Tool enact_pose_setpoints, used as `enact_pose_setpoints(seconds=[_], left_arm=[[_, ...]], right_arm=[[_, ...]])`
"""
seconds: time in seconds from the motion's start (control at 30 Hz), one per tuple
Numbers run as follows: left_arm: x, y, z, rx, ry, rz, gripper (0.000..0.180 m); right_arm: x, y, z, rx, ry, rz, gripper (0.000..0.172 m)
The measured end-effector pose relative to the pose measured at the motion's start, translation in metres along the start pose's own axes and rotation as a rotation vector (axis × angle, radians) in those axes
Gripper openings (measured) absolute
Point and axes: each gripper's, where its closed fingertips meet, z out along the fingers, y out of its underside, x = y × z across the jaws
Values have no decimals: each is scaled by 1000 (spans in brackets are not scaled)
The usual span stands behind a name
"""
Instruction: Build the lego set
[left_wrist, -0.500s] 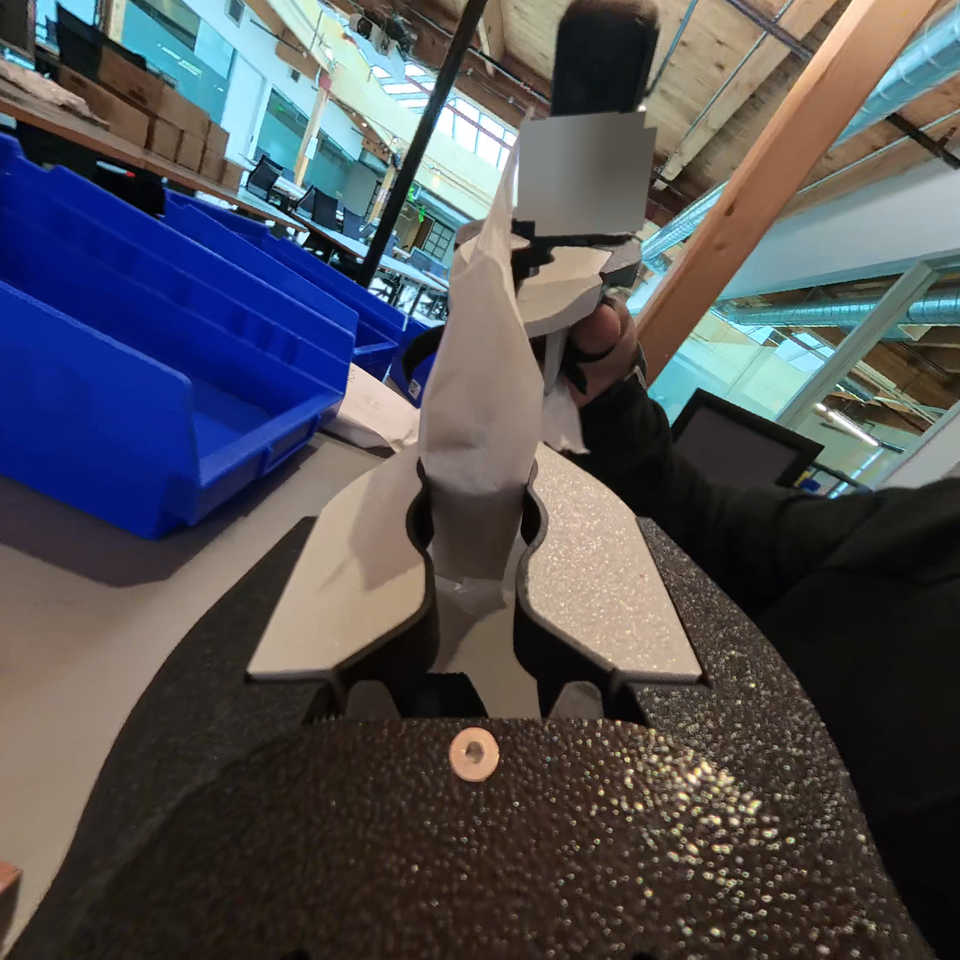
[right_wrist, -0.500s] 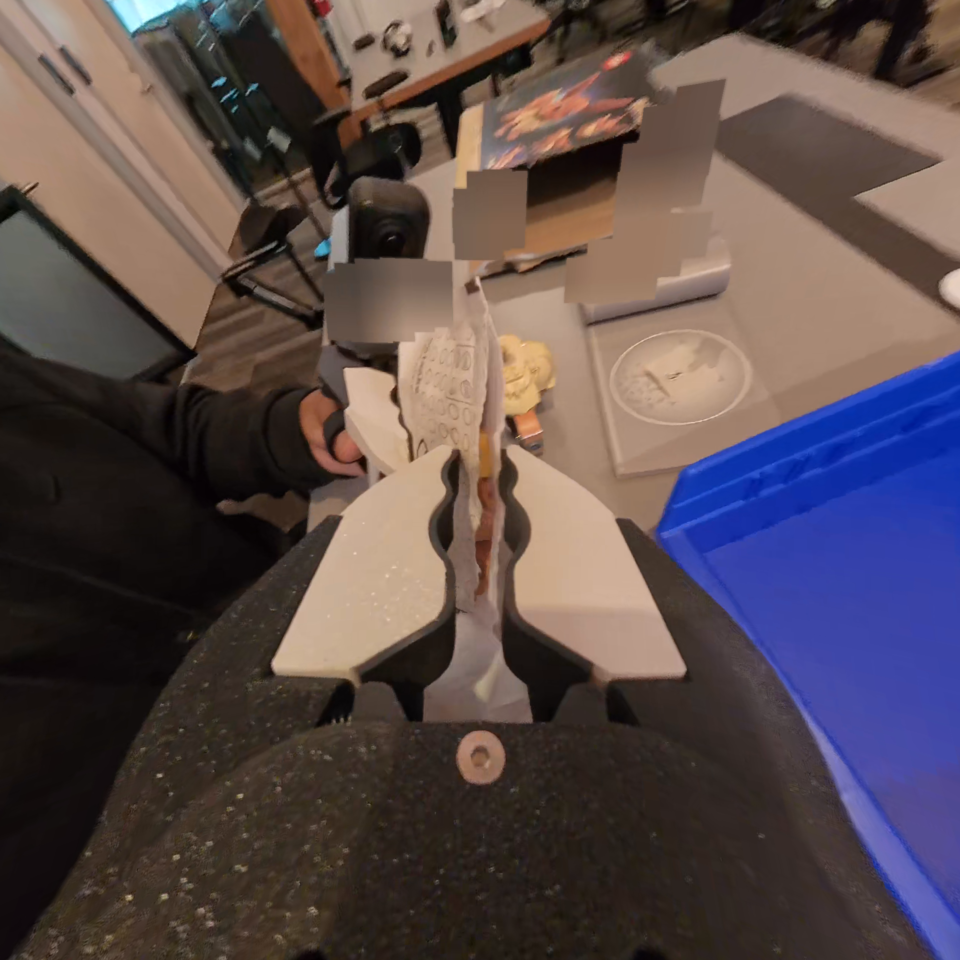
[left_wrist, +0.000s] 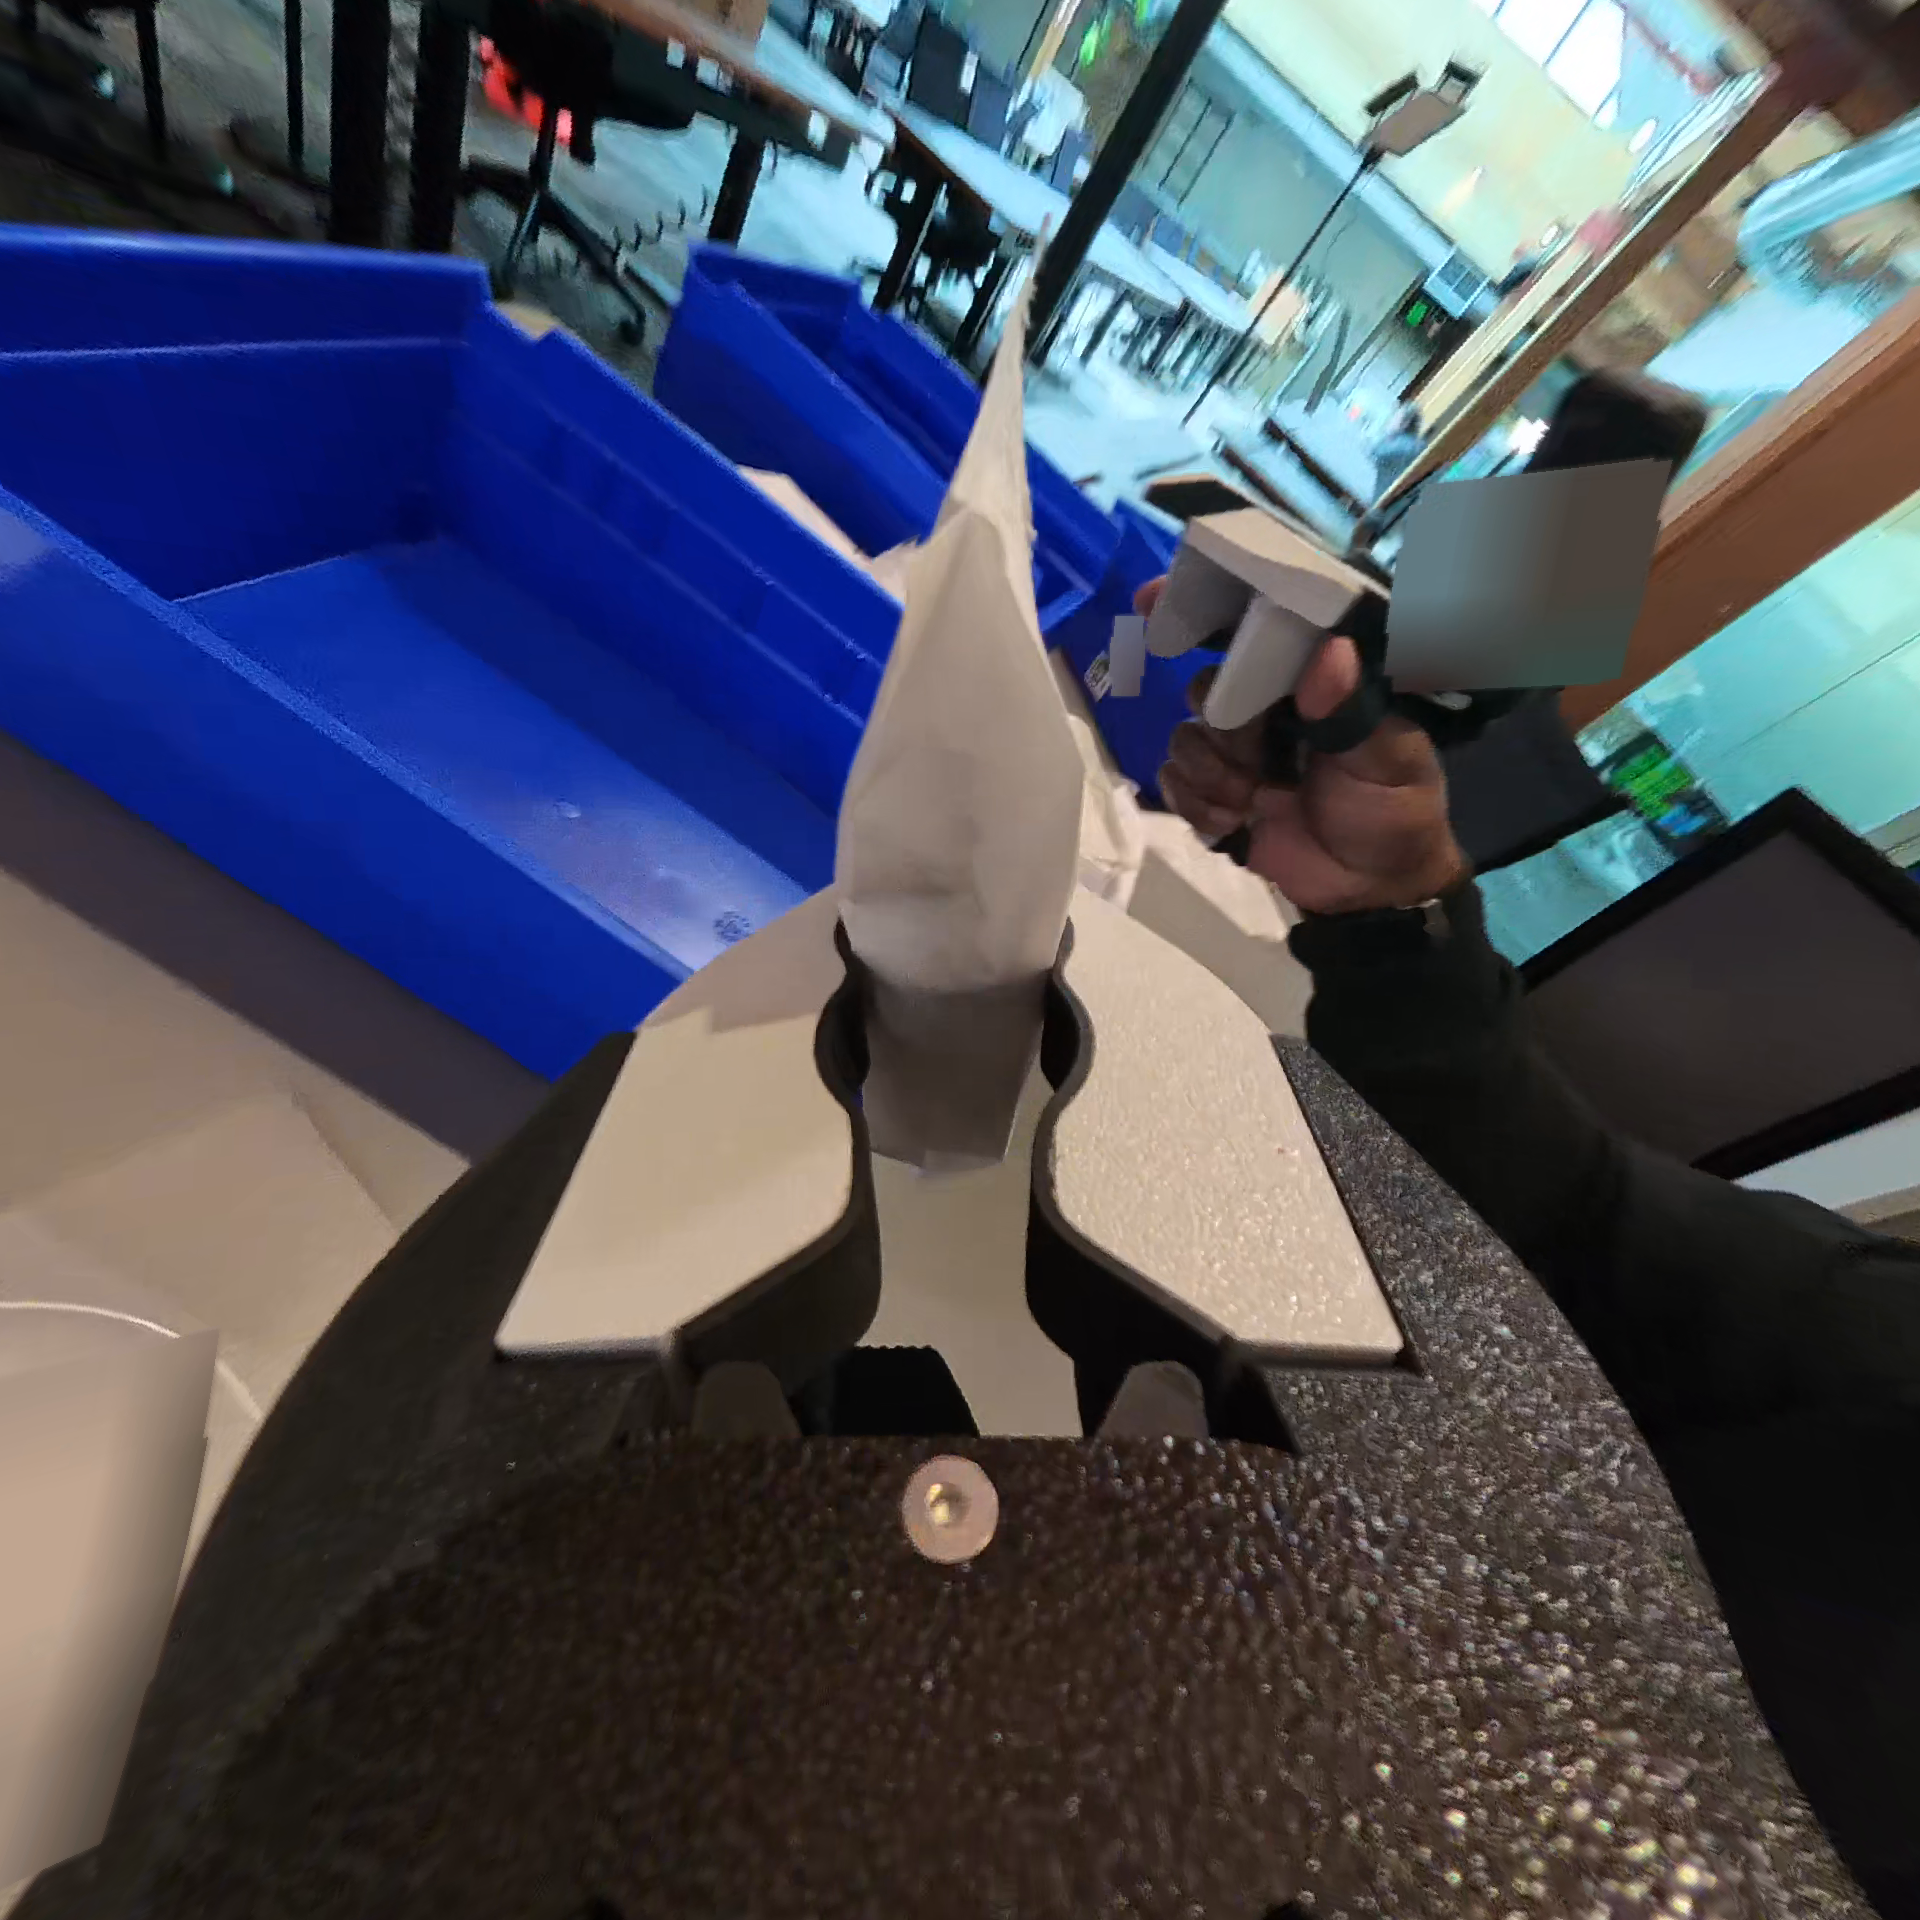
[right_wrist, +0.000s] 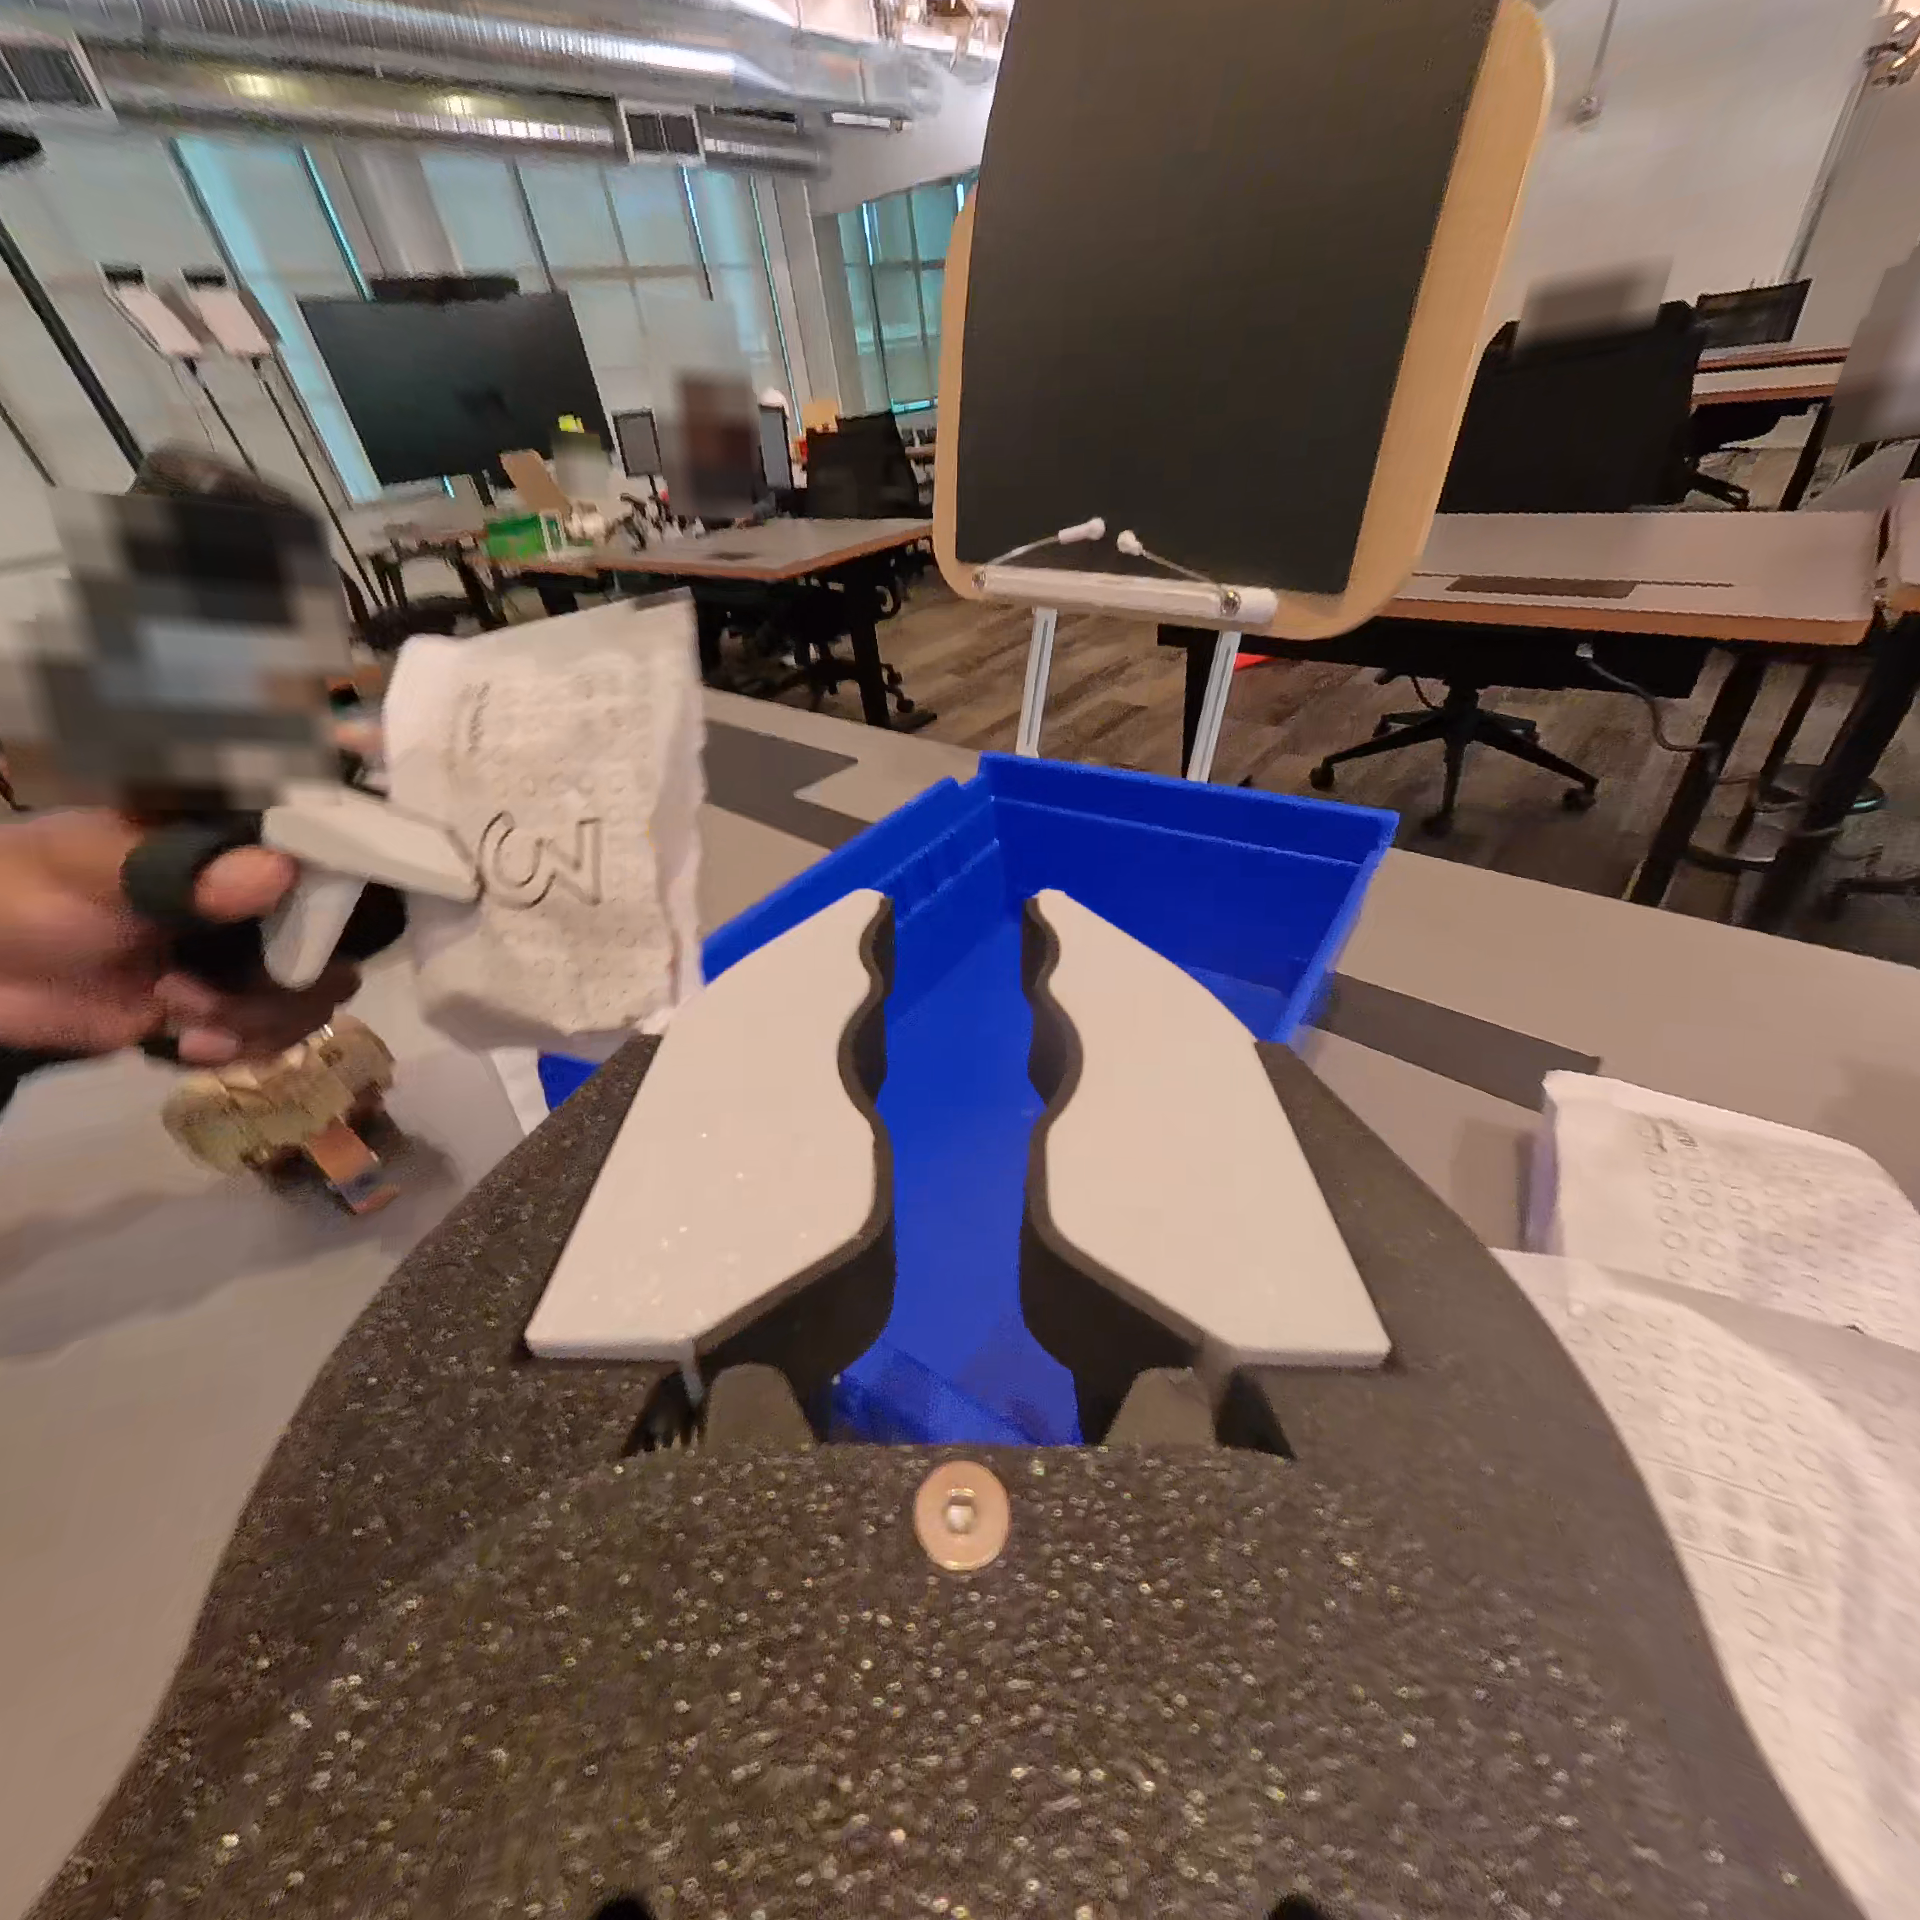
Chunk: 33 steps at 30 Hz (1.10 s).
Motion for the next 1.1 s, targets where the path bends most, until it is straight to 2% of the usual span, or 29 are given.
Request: enact_pose_setpoints(seconds=[0.2,0.37,0.63,0.83,1.1], left_arm=[[-33,-7,35,-290,-9,-58,29],[-48,-14,48,-517,-84,26,29],[-60,-7,64,-869,-131,125,29],[-77,-4,78,-1069,-256,235,29],[-72,8,88,-1324,-274,439,29]], right_arm=[[-3,45,5,-152,39,-164,20],[-11,73,18,-255,51,-285,20],[-5,73,16,-249,70,-268,18],[-2,76,17,-258,81,-279,15],[-5,78,17,-268,70,-295,19]])
